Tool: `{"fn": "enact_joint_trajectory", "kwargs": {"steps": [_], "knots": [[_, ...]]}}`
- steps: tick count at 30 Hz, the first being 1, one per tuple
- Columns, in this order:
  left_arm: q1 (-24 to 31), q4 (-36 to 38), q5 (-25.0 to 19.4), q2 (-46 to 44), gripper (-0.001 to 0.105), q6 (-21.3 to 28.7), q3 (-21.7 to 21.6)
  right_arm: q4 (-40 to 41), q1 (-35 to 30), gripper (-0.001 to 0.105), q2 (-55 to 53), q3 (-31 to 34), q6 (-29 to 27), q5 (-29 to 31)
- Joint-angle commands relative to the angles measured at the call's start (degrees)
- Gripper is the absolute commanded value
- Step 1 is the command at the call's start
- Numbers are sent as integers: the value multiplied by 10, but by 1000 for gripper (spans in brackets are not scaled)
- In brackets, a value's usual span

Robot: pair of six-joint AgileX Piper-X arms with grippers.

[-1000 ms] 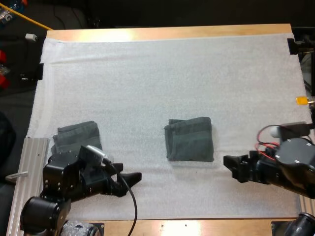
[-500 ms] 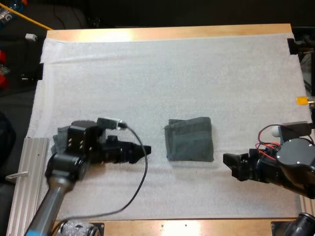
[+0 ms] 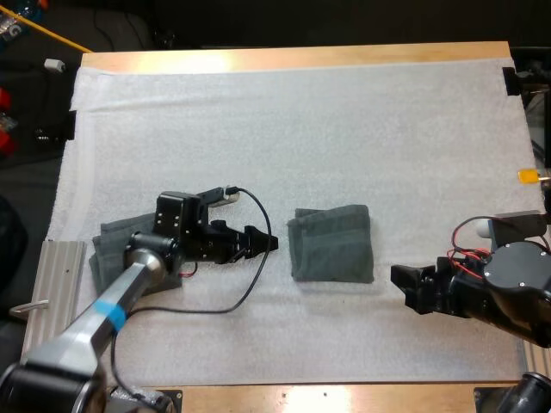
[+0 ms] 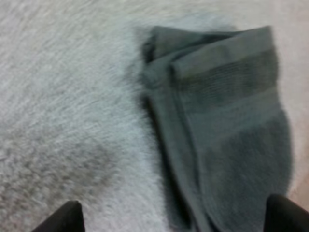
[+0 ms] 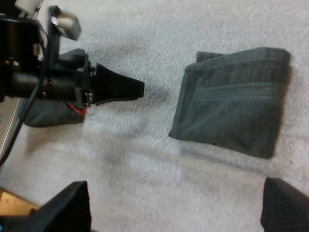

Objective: Pick towel from pile, fold and stack

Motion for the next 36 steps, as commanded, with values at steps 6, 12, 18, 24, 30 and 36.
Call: {"fn": "enact_joint_trajectory", "kwargs": {"steps": [6, 12, 18, 24, 30, 36], "knots": [[-2, -9, 17, 53, 72, -18, -19, -3, -2, 70, -1, -3, 1, 16], [-27, -7, -14, 55, 72, -38, -43, -3, -2, 70, -1, -3, 1, 19], [-90, -6, -55, 67, 72, -70, -55, -3, -2, 70, -1, -3, 1, 19], [-146, 9, -41, 109, 72, -103, -89, -3, -2, 70, -1, -3, 1, 19], [-187, 21, -38, 139, 72, -115, -134, -1, -2, 70, -1, -3, -2, 18], [-193, 23, -38, 141, 58, -115, -138, 1, -2, 70, -1, -3, -2, 14]]}}
